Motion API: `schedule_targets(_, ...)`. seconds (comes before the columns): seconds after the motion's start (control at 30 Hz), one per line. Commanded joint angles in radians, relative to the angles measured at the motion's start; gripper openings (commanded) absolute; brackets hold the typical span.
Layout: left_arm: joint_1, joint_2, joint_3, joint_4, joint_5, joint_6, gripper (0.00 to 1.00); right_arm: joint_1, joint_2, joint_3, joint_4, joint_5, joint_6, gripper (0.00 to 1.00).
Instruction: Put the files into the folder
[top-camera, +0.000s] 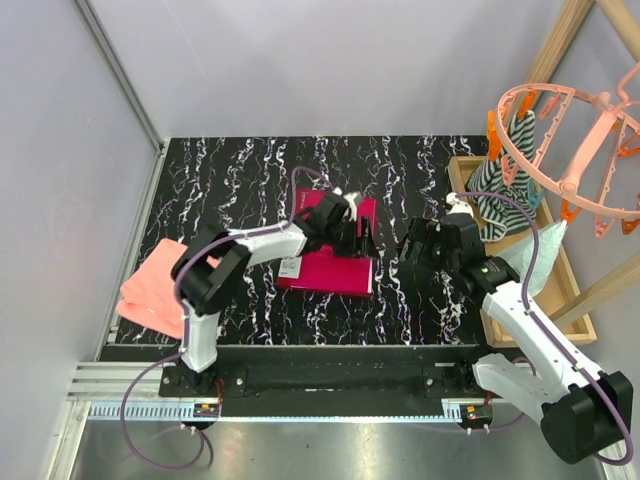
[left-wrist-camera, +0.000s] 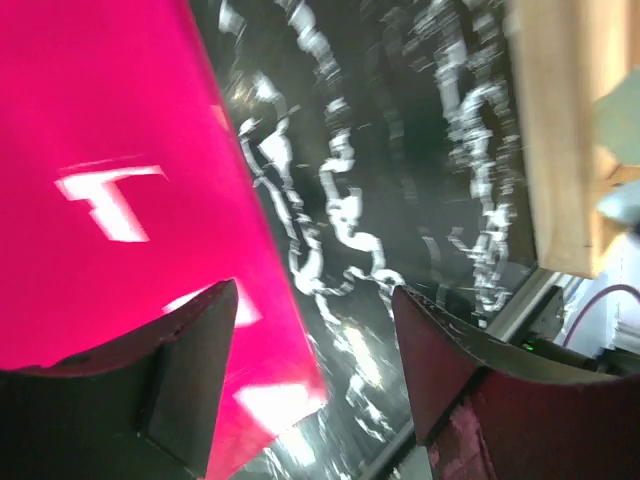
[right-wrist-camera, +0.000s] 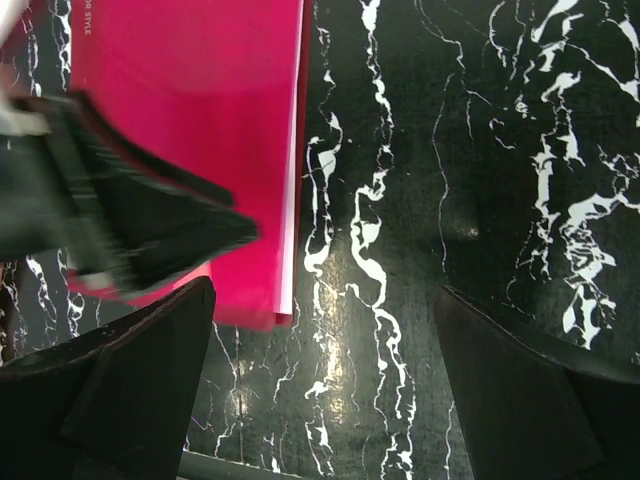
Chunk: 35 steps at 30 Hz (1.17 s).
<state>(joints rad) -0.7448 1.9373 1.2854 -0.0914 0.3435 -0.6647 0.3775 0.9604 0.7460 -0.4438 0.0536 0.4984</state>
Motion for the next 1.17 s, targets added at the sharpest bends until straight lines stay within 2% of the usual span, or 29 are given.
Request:
schedule_targets(0.0,0.004,0.113,-0.073,0.374,0.127,-0.063,0.67,-0.006,0.0,-0.005,-0.01,0.023,0.014,1.0)
schedule_targets(0.13,0.018,0.161,-0.106,0.387,0.104,-0.049,0.66,-0.006,0.034,-0.004,0.007,0.006,0.011,1.0)
schedule_targets(0.3,0.025,0.134,-0.117,0.386,0.114,-0.012,0.65,-0.006,0.089,-0.002,0.034,-0.011,0.011,1.0)
schedule_targets(0.4,0.031,0.103,-0.049,0.297,0.124,0.033,0.65,-0.006,0.149,0.022,0.053,-0.027,-0.004,1.0)
schedule_targets(0.5,0.051,-0.006,0.026,0.217,0.131,0.071,0.65,-0.006,0.221,0.081,0.05,-0.044,-0.047,1.0)
schedule_targets(0.67,0.131,-0.328,0.081,0.018,0.068,0.177,0.68,-0.006,0.317,0.206,0.021,-0.038,-0.118,1.0)
schedule_targets(0.83,0.235,-0.726,-0.032,-0.139,-0.035,0.25,0.71,-0.005,0.325,0.277,0.005,-0.139,-0.192,1.0)
schedule_targets(1.0,0.32,-1.105,-0.233,-0.286,-0.087,0.28,0.8,-0.005,0.162,0.208,0.074,-0.196,-0.179,1.0)
schedule_targets(1.03,0.337,-1.147,-0.248,-0.31,-0.104,0.28,0.82,-0.006,0.131,0.153,0.117,-0.23,-0.187,1.0)
schedule_targets(1.13,0.349,-1.281,-0.271,-0.372,-0.113,0.257,0.88,-0.006,0.04,0.156,0.131,-0.283,-0.169,1.0)
